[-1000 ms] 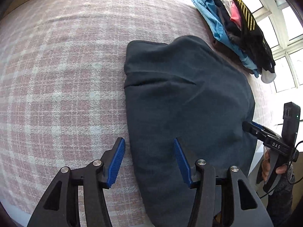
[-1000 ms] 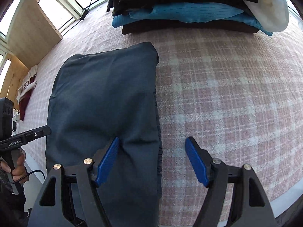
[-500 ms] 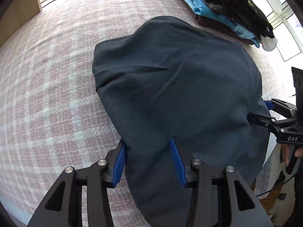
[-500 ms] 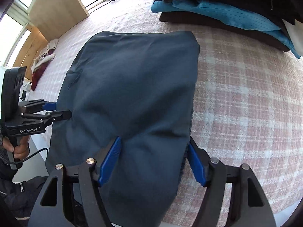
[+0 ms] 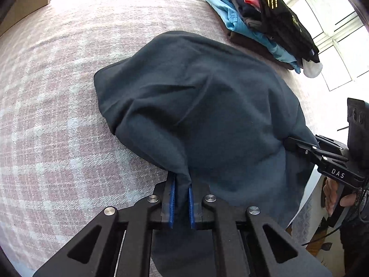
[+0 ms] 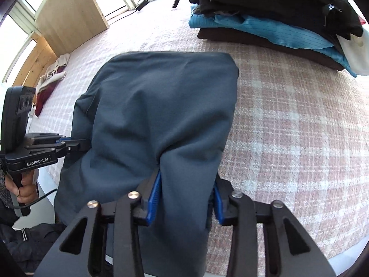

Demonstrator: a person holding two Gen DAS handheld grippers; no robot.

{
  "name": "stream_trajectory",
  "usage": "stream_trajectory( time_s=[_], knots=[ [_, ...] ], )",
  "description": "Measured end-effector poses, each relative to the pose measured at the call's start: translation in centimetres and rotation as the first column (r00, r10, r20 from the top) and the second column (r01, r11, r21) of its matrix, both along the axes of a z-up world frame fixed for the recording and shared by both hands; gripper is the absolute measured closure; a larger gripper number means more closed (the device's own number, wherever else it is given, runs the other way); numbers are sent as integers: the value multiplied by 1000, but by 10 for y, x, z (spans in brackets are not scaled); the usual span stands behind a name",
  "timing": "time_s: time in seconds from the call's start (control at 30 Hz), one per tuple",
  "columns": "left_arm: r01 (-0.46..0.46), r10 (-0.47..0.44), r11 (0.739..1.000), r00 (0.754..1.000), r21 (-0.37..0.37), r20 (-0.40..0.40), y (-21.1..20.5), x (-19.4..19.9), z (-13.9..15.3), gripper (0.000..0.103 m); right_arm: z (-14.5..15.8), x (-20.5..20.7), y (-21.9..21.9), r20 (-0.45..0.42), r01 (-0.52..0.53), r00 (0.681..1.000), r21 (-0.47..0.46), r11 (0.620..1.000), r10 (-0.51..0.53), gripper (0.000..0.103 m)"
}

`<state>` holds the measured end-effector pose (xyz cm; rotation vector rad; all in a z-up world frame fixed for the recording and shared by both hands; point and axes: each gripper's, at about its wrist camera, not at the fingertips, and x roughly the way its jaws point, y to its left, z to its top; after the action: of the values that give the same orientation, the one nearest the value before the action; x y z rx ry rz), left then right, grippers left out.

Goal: Fold clothes
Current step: 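Grasp the folded trousers' end with the left gripper while the right gripper grasps beside it, then lift the folded trousers with both grippers and carry them onto the clothes stack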

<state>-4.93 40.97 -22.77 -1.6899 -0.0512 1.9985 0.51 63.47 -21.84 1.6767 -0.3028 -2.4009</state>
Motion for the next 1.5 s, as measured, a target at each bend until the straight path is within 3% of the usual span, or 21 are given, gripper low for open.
stream_trajectory(
  time_s=[0.1,0.13,0.23,0.37,0.47,0.6,0.67,0.7,0.8,0.9,1.03,1.23,1.5],
  knots=[
    [10,-10,1000,1000,20,-18,-6,3,8,95,17,5,5,-42,44,998,-82,996,-48,90],
    [13,-12,1000,1000,28,-19,-6,3,9,95,17,7,4,-43,35,998,-71,997,-38,92],
    [6,-7,999,1000,35,9,-9,0,6,95,14,1,3,-38,32,999,-64,997,-35,89],
    [18,-18,999,1000,29,21,-8,-2,6,95,9,-11,8,16,12,1000,-2,1000,-12,73],
    [27,-27,999,999,25,24,-7,-6,5,94,5,-15,7,52,-38,998,84,996,34,51],
    [35,-36,999,999,25,33,-6,-8,1,94,-13,-27,26,145,-23,989,-73,997,33,44],
    [46,-46,999,999,17,27,-4,-7,-1,94,-19,-30,23,160,-64,983,-145,987,88,51],
    [52,-53,999,998,11,20,-5,-6,0,94,-19,-30,14,151,-100,982,-122,988,118,60],
    [68,-68,998,998,7,-6,9,-5,-2,94,-21,-32,-14,126,-201,970,-47,978,206,68],
    [54,-54,998,999,38,-1,11,-6,0,95,-22,-32,-24,119,-178,974,-105,978,191,85],
    [48,-49,995,999,89,6,14,-9,10,95,-9,-25,-42,76,-191,976,-127,973,202,88],
    [84,-72,985,994,151,-82,8,-16,64,95,33,-12,-35,-38,-106,994,-219,970,100,88],
    [212,-157,959,949,186,-272,56,-54,156,95,127,-1,-6,-253,-30,968,-143,989,-7,88]
  ],
)
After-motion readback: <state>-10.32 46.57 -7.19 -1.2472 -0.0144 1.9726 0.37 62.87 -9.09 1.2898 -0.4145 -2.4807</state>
